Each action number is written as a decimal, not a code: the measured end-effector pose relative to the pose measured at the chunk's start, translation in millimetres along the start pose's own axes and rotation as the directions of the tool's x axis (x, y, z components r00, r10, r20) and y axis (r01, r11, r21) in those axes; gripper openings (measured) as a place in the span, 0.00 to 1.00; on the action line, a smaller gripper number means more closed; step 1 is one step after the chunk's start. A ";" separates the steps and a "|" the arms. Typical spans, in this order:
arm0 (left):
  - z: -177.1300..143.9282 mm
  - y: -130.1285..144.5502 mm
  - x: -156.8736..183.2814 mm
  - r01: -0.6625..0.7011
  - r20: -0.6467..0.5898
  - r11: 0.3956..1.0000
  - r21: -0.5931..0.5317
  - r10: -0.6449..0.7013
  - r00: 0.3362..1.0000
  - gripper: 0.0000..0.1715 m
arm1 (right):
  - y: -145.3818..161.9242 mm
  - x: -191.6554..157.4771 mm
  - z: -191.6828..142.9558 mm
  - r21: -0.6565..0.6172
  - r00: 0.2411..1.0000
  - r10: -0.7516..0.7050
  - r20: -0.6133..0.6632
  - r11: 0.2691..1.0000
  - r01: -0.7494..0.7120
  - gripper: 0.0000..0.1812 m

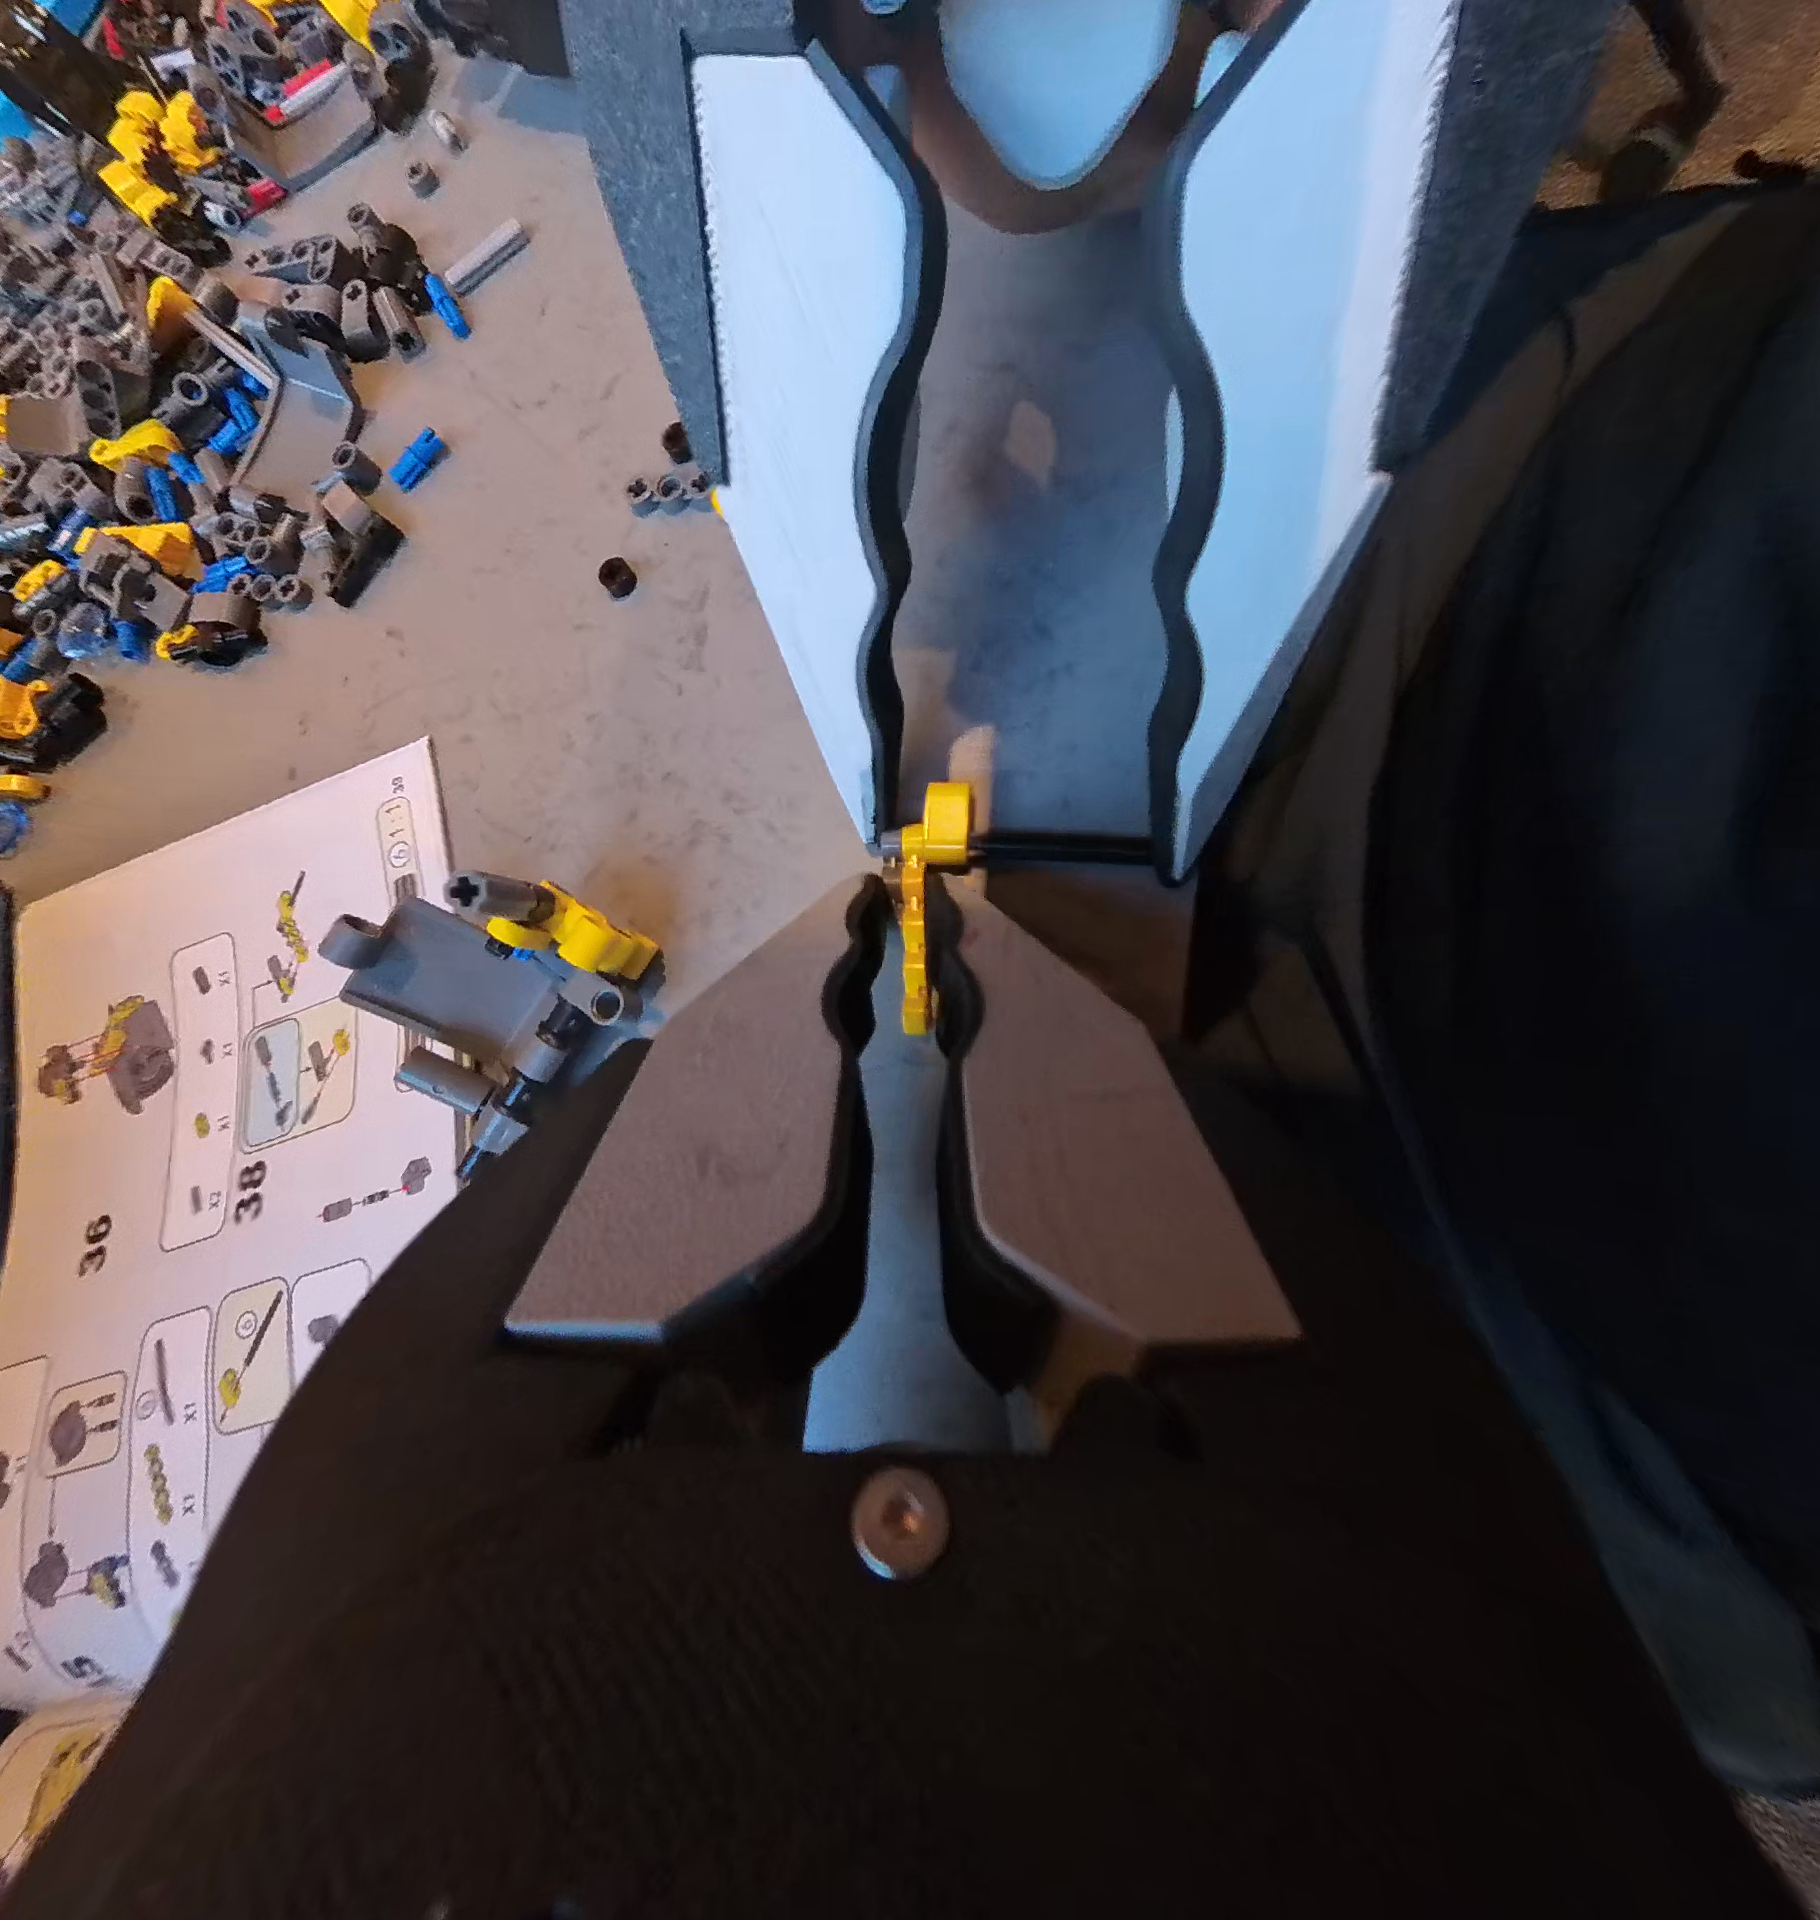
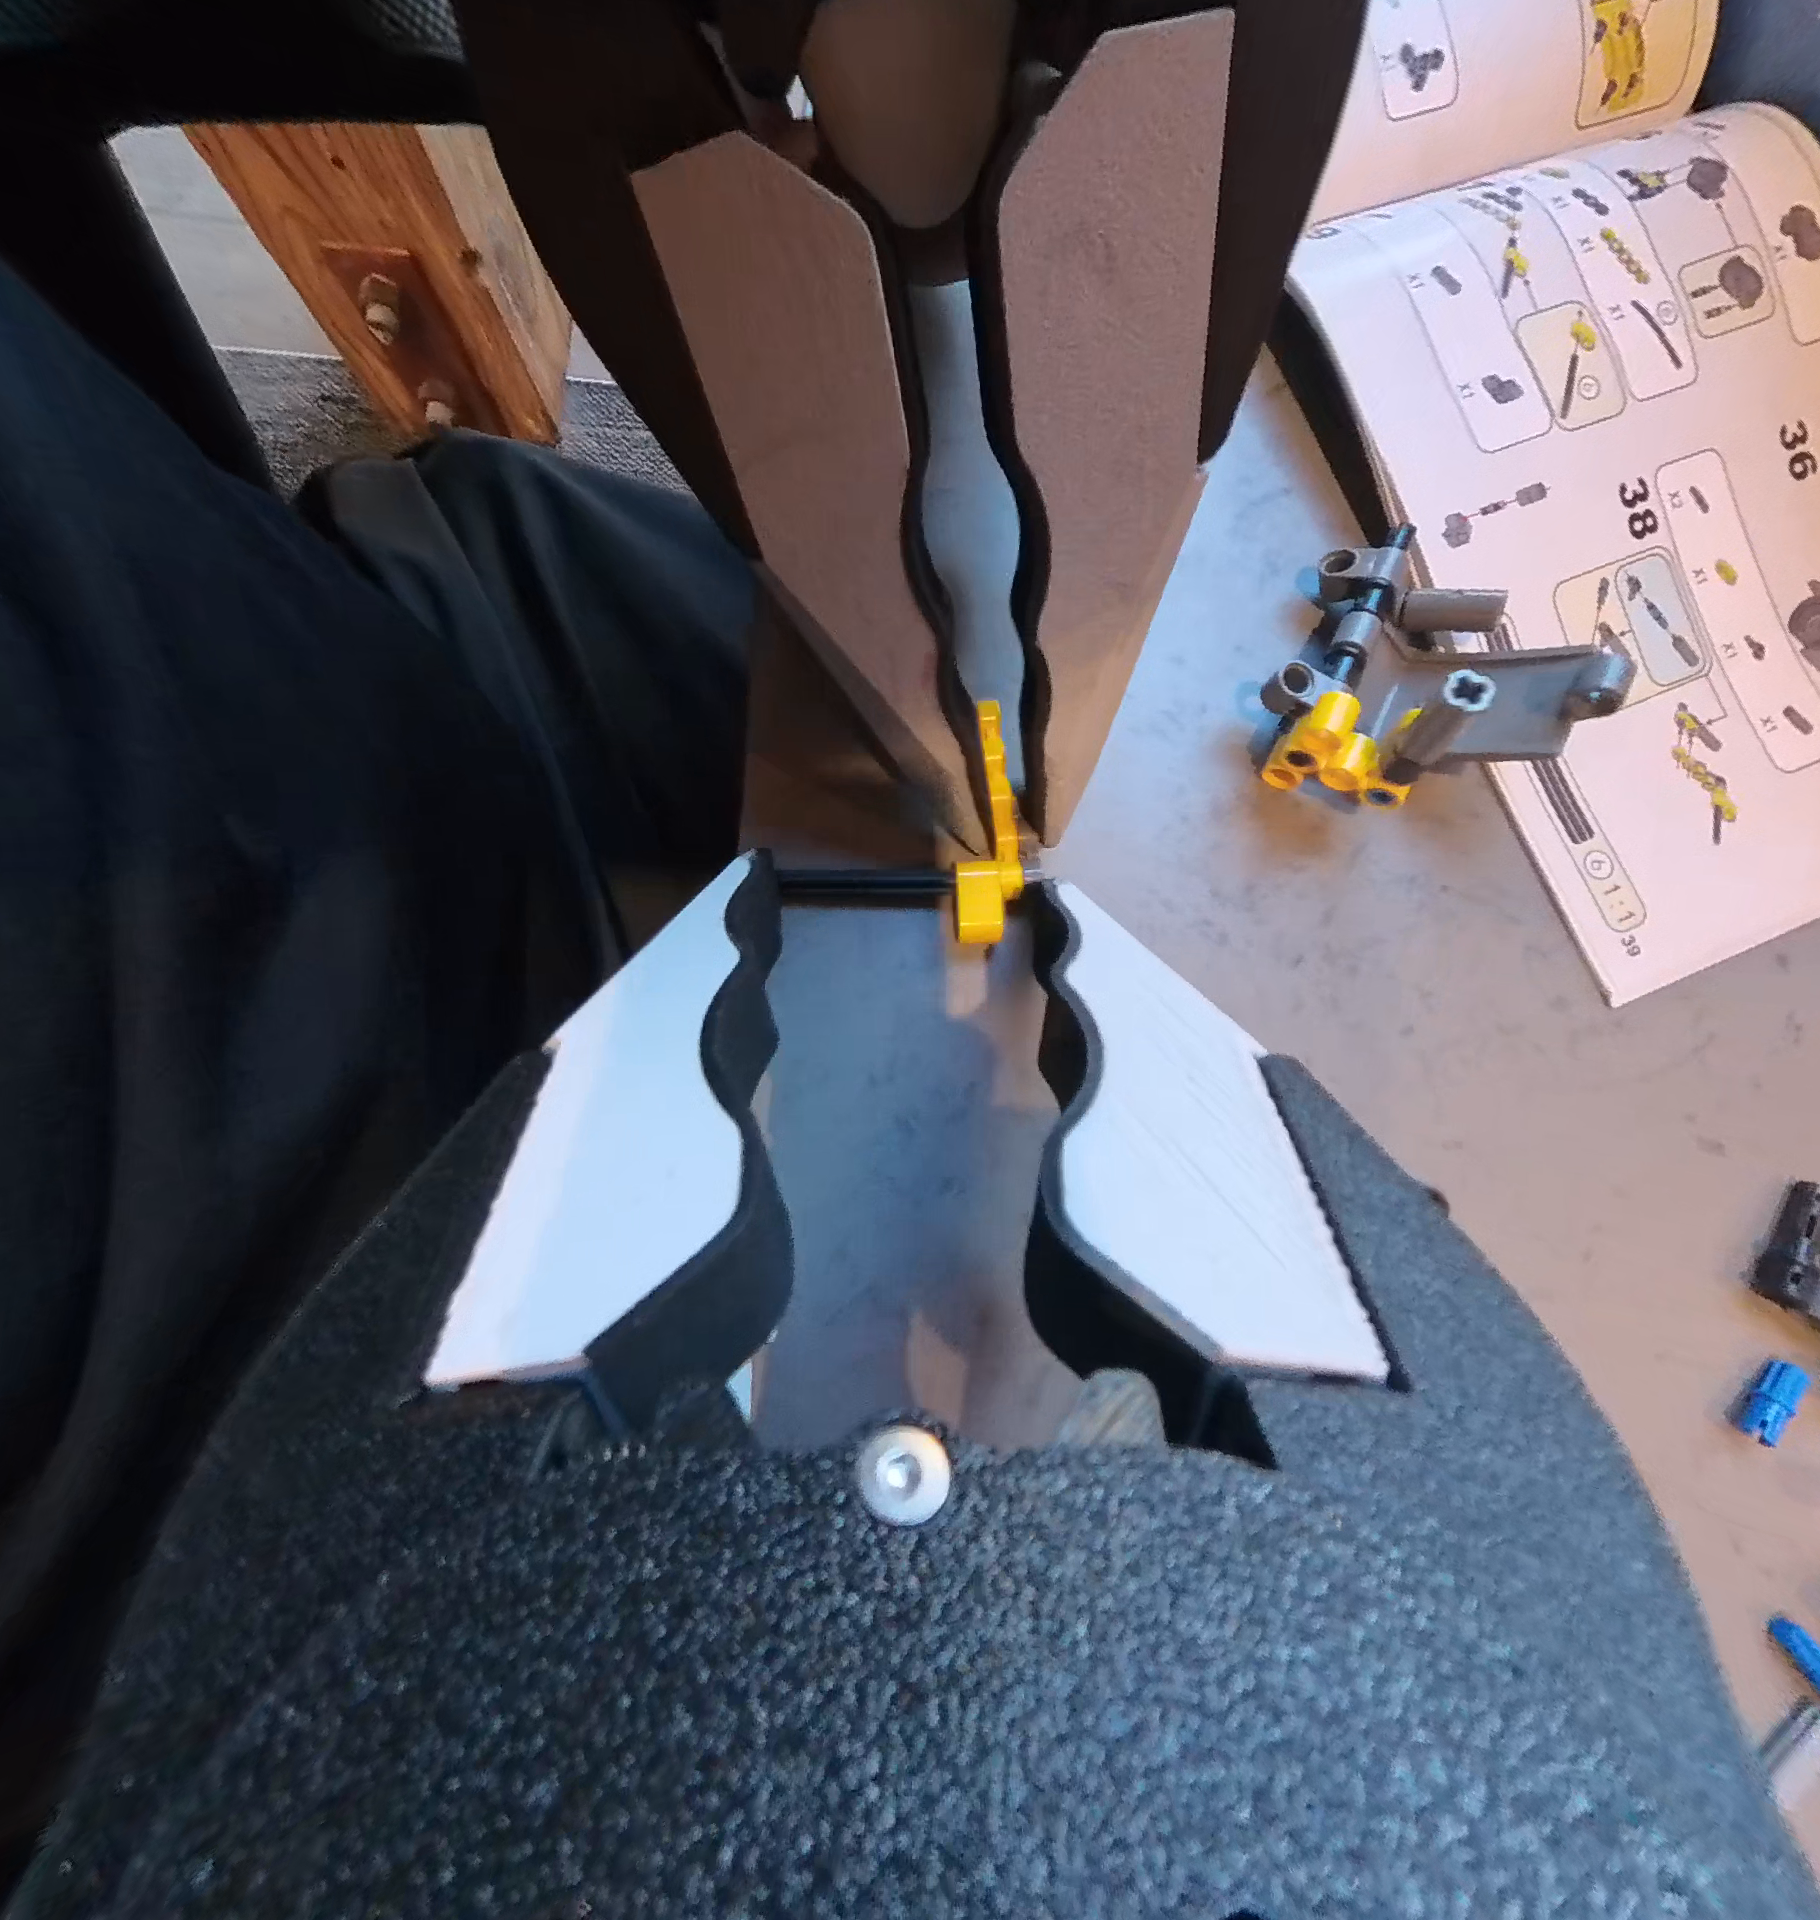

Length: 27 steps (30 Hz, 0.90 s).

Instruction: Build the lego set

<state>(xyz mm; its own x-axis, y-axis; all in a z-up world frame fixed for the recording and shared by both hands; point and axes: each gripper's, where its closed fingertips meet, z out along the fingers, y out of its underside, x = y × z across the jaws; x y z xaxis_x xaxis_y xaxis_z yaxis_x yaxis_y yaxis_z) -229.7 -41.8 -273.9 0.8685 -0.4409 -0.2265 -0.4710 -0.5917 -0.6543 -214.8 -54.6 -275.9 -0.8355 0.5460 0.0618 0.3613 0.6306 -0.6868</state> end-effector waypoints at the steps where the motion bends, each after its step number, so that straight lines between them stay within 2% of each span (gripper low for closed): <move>1: -0.1 0.0 -0.1 -0.018 0.019 1.000 0.000 0.018 1.000 0.04 | -0.1 -0.2 -0.1 0.002 1.000 -0.011 -0.002 1.000 0.011 0.26; 5: -1.8 2.6 -3.7 -0.077 0.041 0.997 -0.024 0.078 0.996 0.04 | -2.4 1.2 1.0 0.008 1.000 -0.014 -0.024 1.000 0.014 0.26; 9: -1.3 1.2 -2.9 -0.022 0.019 1.000 0.015 0.022 1.000 0.04 | -2.5 1.1 0.2 0.021 0.998 -0.007 -0.063 1.000 0.008 0.26; 13: -1.3 1.5 -1.6 -0.098 0.051 0.995 -0.019 0.099 0.994 0.03 | -2.7 0.0 0.7 0.022 0.999 0.008 -0.048 1.000 -0.006 0.25; 17: -2.5 2.5 0.2 -0.054 0.030 0.999 0.006 0.053 0.998 0.03 | -3.5 -1.6 1.8 0.035 0.999 0.010 -0.031 0.999 -0.009 0.25; 27: -4.6 3.4 5.9 -0.102 0.033 0.995 0.007 0.101 0.994 0.03 | -3.9 -6.6 2.3 0.039 1.000 -0.006 0.007 0.999 0.006 0.25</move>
<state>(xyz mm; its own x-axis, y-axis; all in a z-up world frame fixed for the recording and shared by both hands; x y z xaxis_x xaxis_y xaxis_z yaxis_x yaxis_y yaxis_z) -226.8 -49.5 -274.2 0.8209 -0.4759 -0.3157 -0.5559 -0.5392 -0.6326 -211.7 -61.9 -275.2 -0.8408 0.5380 0.0607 0.3400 0.6119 -0.7141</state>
